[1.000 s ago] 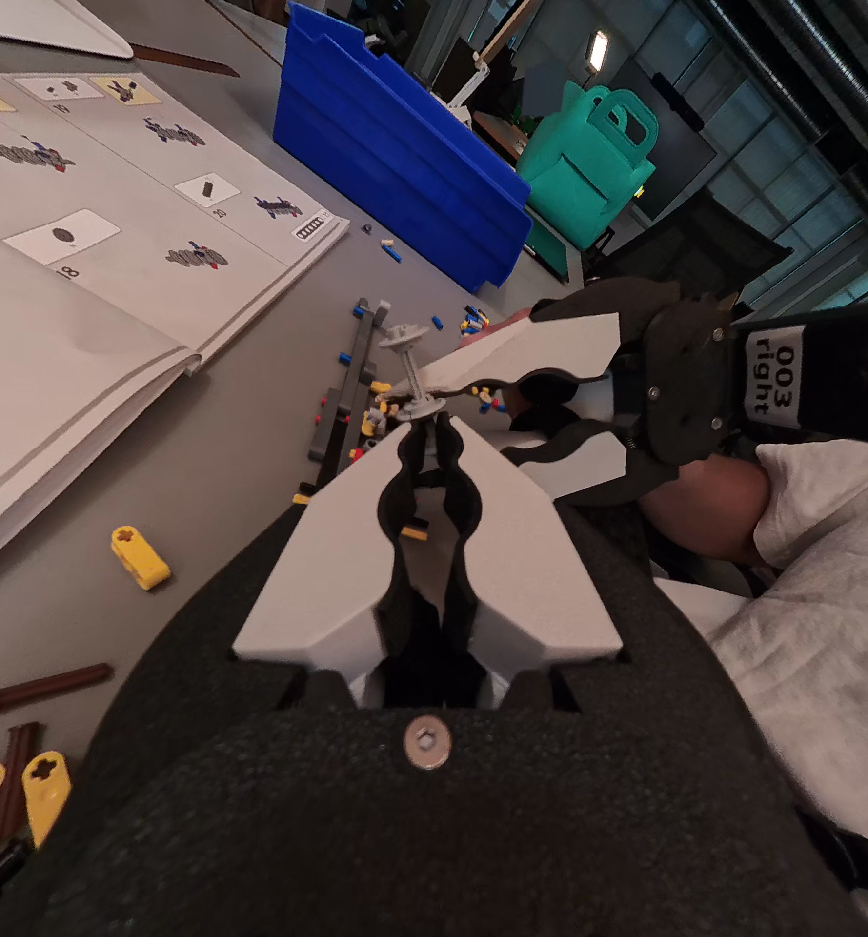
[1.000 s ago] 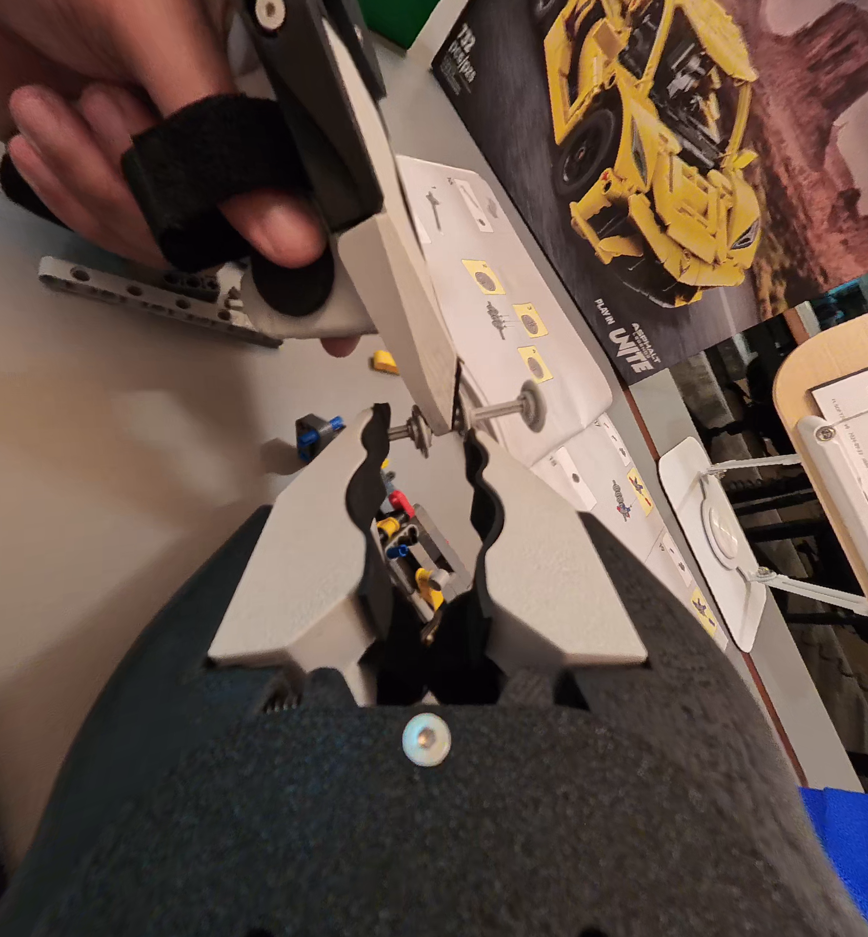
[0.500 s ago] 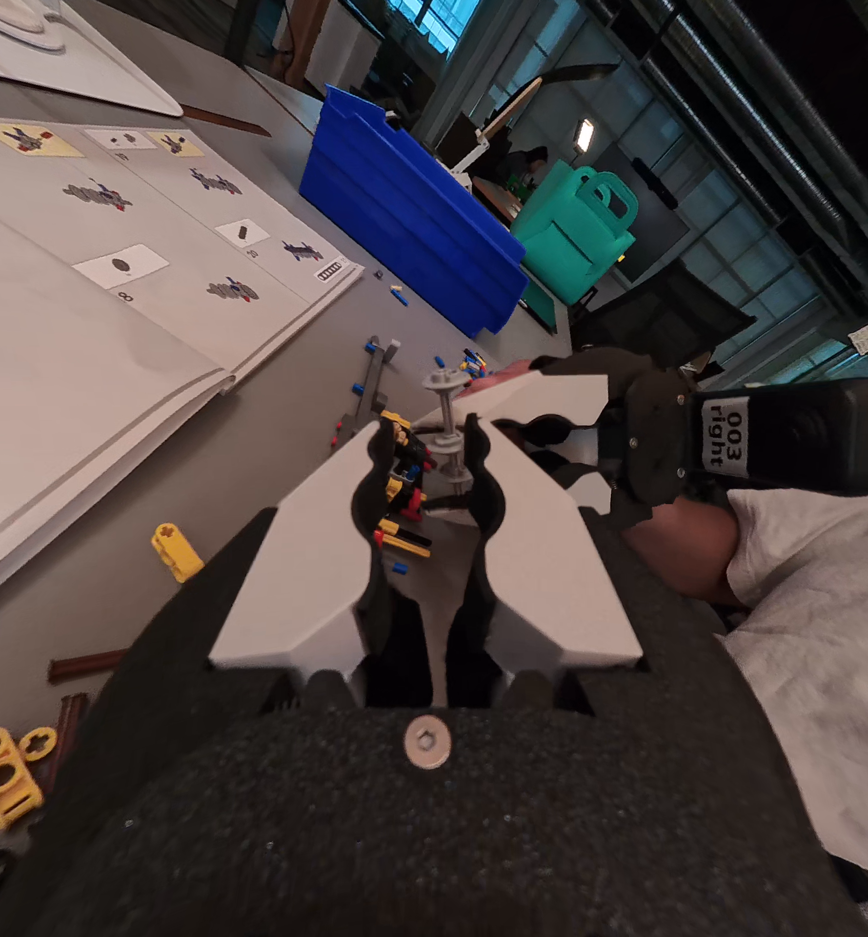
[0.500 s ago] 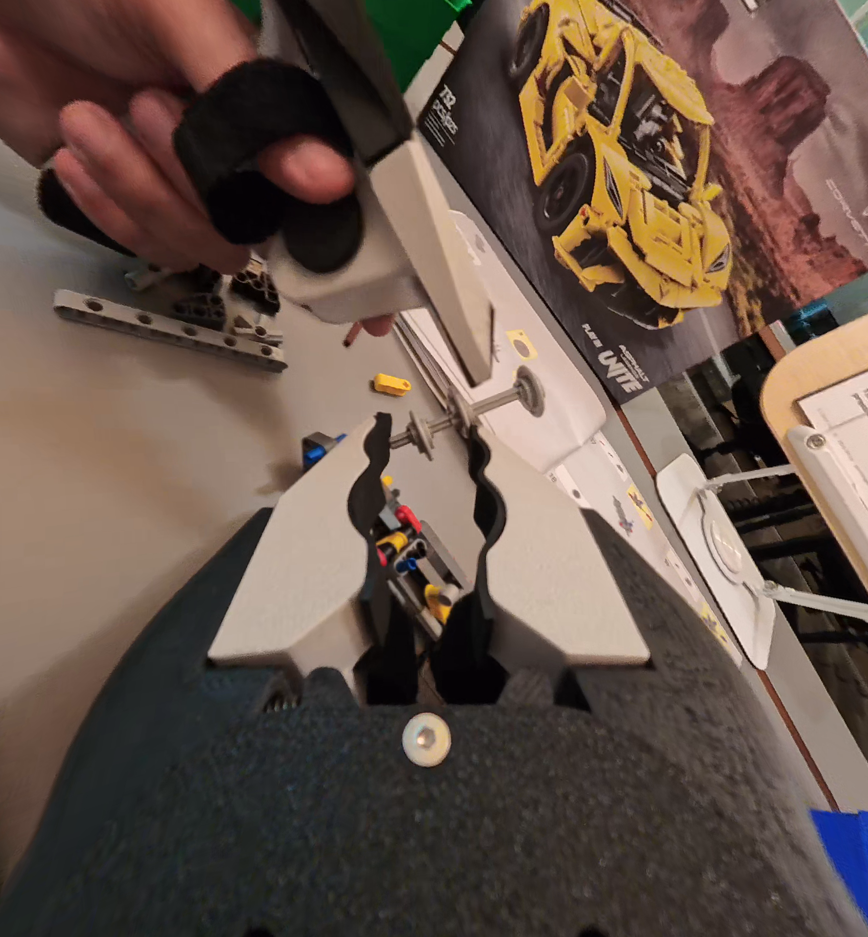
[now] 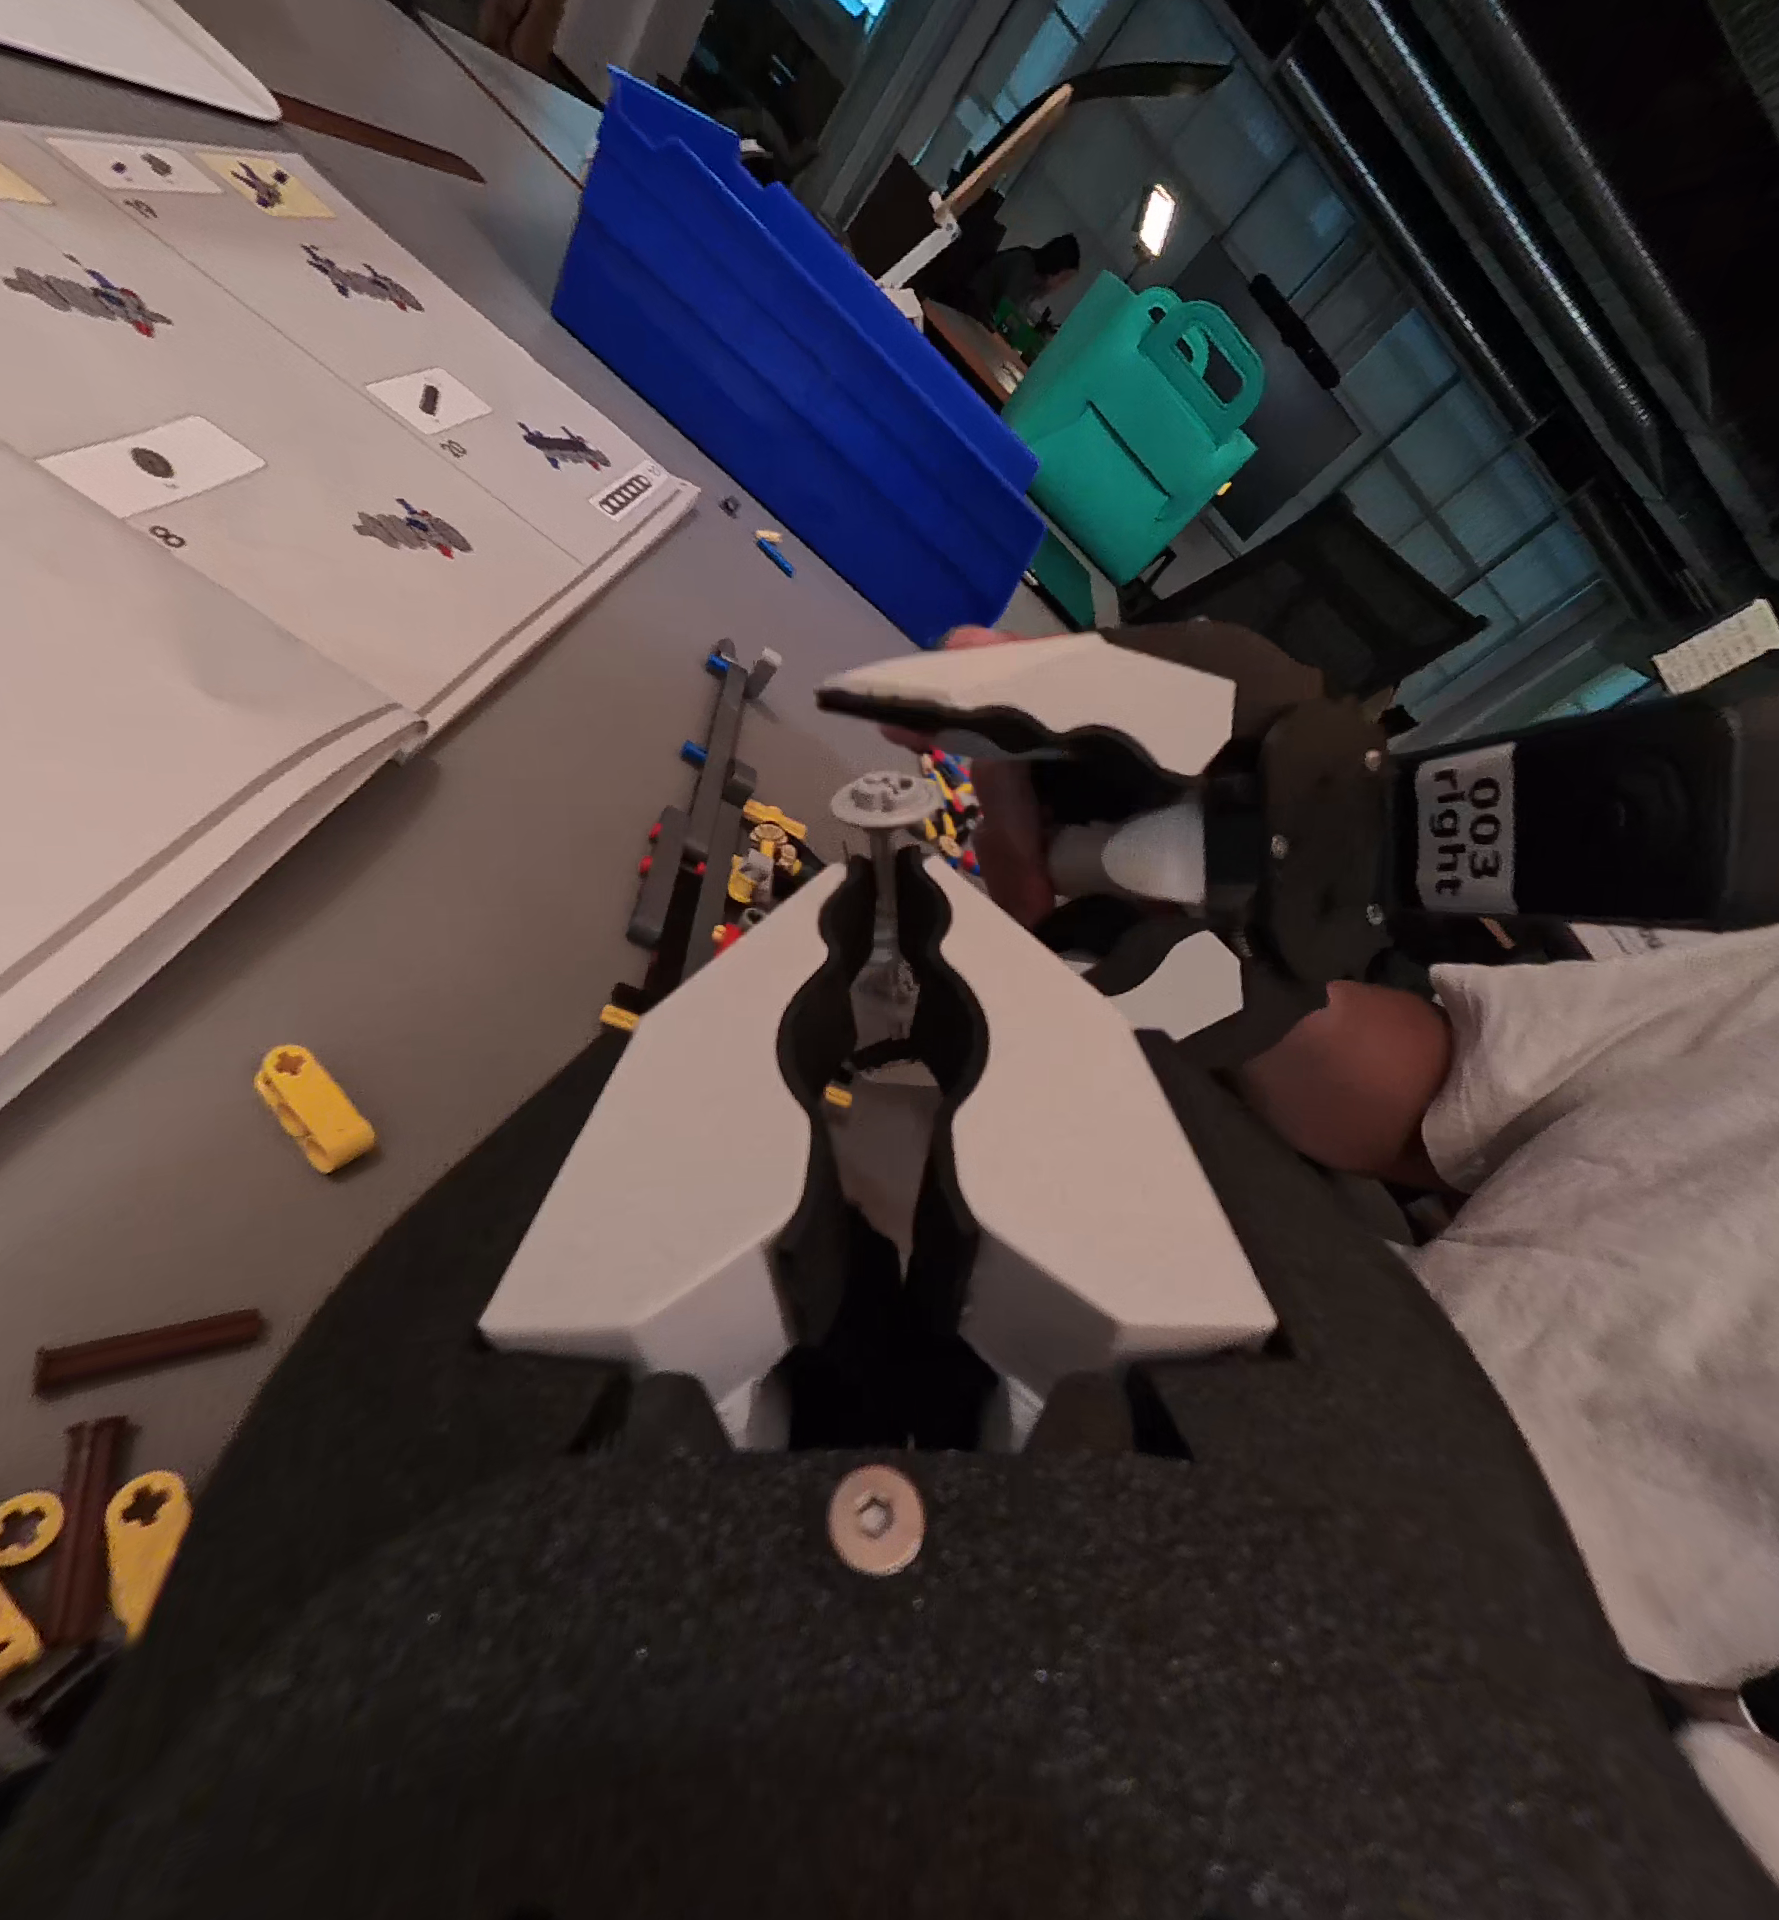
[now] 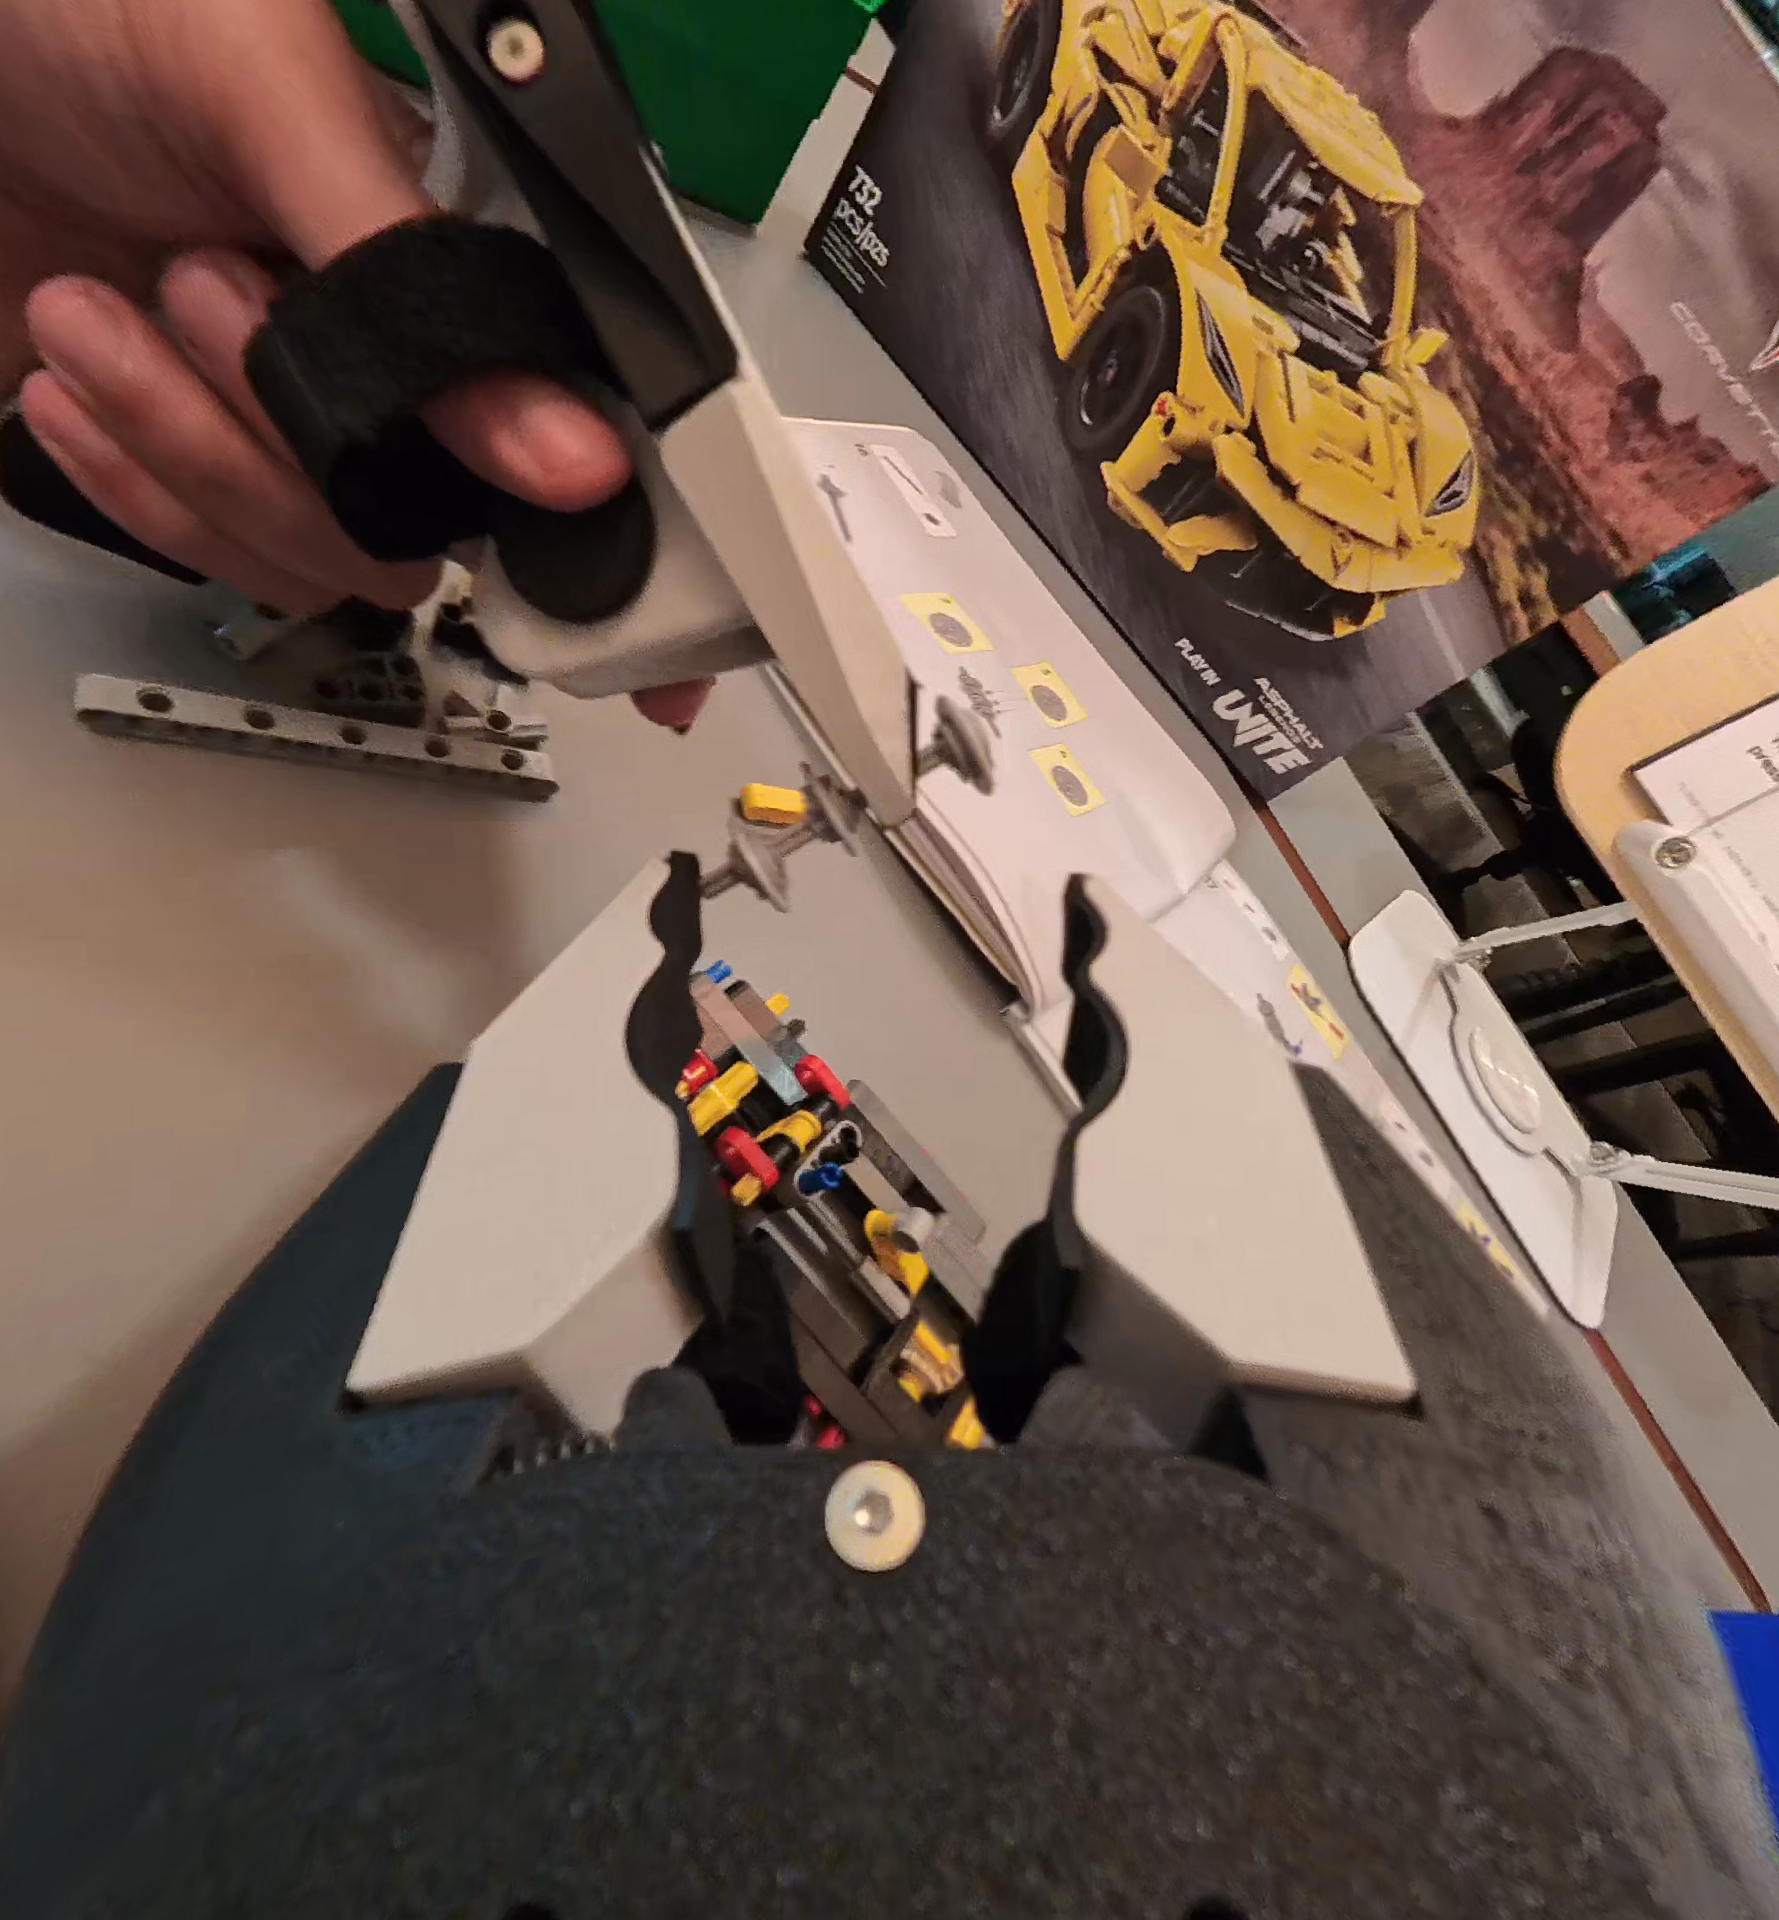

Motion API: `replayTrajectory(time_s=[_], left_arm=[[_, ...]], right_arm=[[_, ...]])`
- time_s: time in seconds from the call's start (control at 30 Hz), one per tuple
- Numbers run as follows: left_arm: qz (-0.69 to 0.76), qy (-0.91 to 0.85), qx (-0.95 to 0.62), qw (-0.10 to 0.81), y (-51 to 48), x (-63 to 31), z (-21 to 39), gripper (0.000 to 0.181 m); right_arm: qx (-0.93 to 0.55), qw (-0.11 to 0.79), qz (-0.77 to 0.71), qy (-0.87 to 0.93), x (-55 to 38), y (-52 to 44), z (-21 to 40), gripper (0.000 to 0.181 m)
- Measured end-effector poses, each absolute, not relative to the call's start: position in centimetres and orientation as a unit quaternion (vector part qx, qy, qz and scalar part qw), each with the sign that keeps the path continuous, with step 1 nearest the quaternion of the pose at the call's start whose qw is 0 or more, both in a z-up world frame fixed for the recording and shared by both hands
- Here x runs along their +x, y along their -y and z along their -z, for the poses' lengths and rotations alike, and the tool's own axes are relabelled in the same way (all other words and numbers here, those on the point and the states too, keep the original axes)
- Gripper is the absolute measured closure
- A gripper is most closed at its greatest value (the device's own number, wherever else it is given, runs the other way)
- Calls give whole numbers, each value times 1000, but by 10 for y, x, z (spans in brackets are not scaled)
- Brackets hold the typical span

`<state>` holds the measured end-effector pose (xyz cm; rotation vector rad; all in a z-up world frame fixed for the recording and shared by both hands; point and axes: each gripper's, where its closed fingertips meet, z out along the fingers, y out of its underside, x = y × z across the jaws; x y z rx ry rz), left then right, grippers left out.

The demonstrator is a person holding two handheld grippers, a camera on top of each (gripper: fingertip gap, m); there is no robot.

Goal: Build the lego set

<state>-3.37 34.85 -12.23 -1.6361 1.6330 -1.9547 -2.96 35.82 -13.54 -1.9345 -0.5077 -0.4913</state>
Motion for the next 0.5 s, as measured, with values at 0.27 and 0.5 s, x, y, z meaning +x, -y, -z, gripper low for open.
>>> replayTrajectory(time_s=[0.27, 0.5], left_arm=[[633, -564, -529, 34, -335, -33, 127, 179], [635, -563, -528, 26, -333, -33, 127, 179]], right_arm=[[-791, 487, 247, 275, -38, -360, 140, 120], [-810, 482, 213, 259, -39, -358, 141, 121]])
